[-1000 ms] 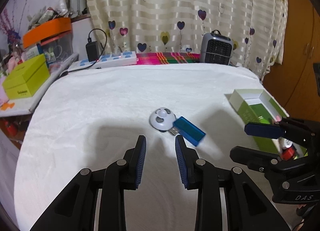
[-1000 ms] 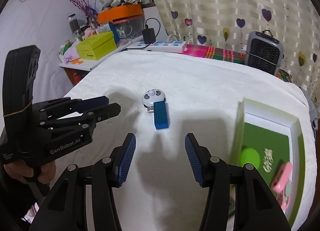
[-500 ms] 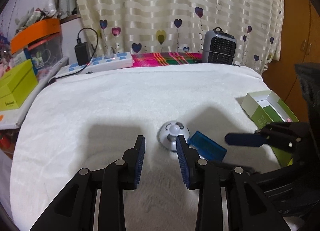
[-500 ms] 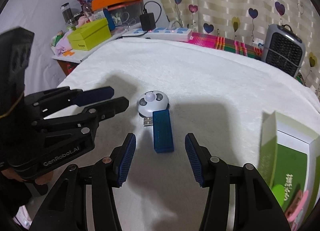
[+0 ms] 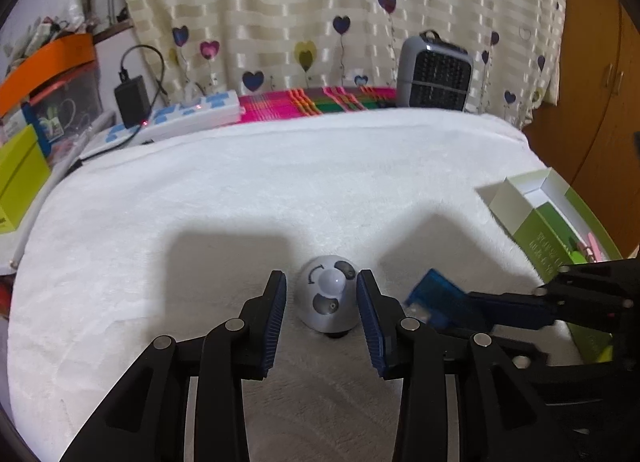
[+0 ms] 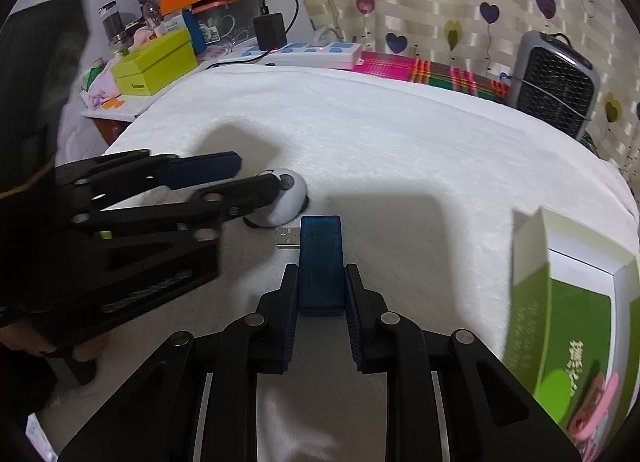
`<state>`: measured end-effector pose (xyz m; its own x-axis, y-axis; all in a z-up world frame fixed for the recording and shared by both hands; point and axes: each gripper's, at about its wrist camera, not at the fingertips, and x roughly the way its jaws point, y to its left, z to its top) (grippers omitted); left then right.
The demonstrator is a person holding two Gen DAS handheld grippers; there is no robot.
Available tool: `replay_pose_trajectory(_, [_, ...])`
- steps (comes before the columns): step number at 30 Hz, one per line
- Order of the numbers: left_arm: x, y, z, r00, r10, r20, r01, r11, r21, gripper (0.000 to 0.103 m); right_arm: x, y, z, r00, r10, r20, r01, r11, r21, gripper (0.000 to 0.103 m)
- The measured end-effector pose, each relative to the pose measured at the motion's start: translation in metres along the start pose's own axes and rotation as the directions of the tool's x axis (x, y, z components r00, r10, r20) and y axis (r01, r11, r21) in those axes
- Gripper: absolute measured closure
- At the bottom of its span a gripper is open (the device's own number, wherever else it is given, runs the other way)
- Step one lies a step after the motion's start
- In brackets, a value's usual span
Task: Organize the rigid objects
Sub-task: 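Grasp the round white head with the left tool while the right tool grasps the blue stick, then carry the white head and blue stick together with both tools to the box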
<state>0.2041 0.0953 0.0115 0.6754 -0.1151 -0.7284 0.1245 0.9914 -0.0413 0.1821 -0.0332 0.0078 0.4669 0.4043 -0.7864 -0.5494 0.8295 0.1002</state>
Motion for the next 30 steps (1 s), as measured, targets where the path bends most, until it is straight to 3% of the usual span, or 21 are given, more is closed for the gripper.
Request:
replay_pose_trajectory(9, [0.008,-0.006,0.002,1.000,0.001,-0.026,-0.001,1.000,-0.023,0.067,-0.025,-0.007,-0.007,0.999,-0.004,0.041,0.003,1.000,0.031,0.080])
replay_pose_trajectory(14, [0.001,-0.005,0.002,1.000,0.002,-0.006,-0.003,0.999,-0.043,0.076,-0.037,-0.013,-0.014,0.998,0.002,0.058,-0.004,0.999,0.045,0.080])
replay_pose_trajectory(18, [-0.008,-0.010,-0.002,1.000,0.016,0.002,-0.016,0.999,-0.040,0.077,-0.048,-0.019,-0.020,0.997,0.005,0.076,-0.009,0.998,0.060,0.080])
replay_pose_trajectory(30, [-0.063,-0.041,-0.018,0.997,-0.017,0.072,0.023,0.996,-0.081,0.077,-0.076,-0.028,-0.039,0.990,0.029,0.139,-0.041,0.996,0.082,0.080])
